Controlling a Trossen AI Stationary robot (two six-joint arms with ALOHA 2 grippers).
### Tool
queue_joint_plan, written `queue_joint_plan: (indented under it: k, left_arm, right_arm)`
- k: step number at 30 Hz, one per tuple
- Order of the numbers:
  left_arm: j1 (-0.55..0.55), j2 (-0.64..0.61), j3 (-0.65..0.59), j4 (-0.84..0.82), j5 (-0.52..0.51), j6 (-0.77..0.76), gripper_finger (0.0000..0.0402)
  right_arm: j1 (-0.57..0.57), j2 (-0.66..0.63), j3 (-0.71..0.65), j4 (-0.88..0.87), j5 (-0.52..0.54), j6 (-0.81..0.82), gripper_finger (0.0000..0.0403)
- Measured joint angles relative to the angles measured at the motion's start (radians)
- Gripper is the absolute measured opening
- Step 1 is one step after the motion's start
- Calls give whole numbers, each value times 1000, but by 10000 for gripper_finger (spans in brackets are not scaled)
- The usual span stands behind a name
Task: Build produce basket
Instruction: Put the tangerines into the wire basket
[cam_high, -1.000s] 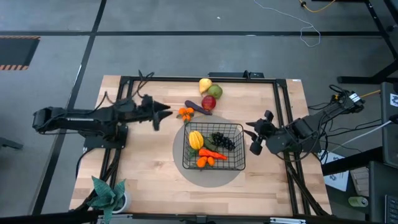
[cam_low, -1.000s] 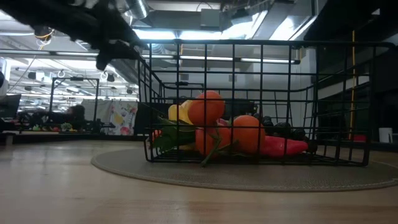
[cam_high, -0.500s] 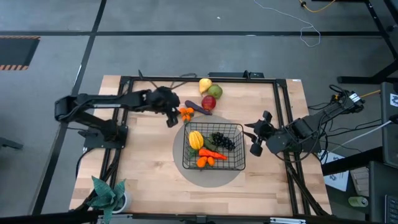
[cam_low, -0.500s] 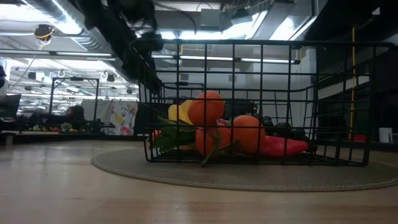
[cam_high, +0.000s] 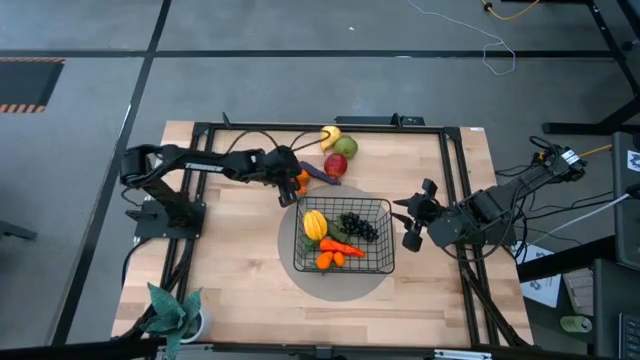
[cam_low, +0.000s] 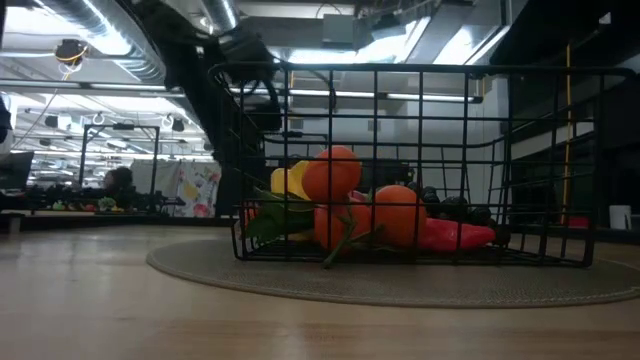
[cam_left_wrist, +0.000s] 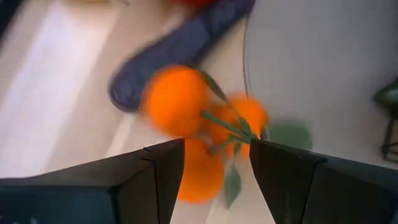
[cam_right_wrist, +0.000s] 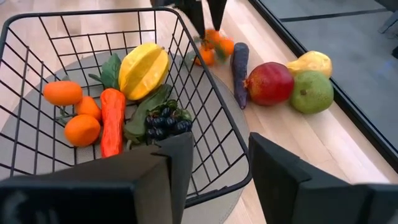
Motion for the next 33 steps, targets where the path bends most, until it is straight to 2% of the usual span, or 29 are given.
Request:
queue_joint_plan:
  k: [7,15,24,33]
  left_arm:
    - [0,68,-2,7,-3,-20,172]
    - [0,34,-1,12,-48,-31,172]
    - [-11,-27,-1,5,-211,-23,172]
    - [38,1,-2,89,-142,-1,172]
  right_arm:
    - [0,0,0,5,2,0,145]
    - [0,0,0,5,1,-2,145]
    - [0,0,0,5,1,-2,145]
    - [0,0,0,6,2,-2,145]
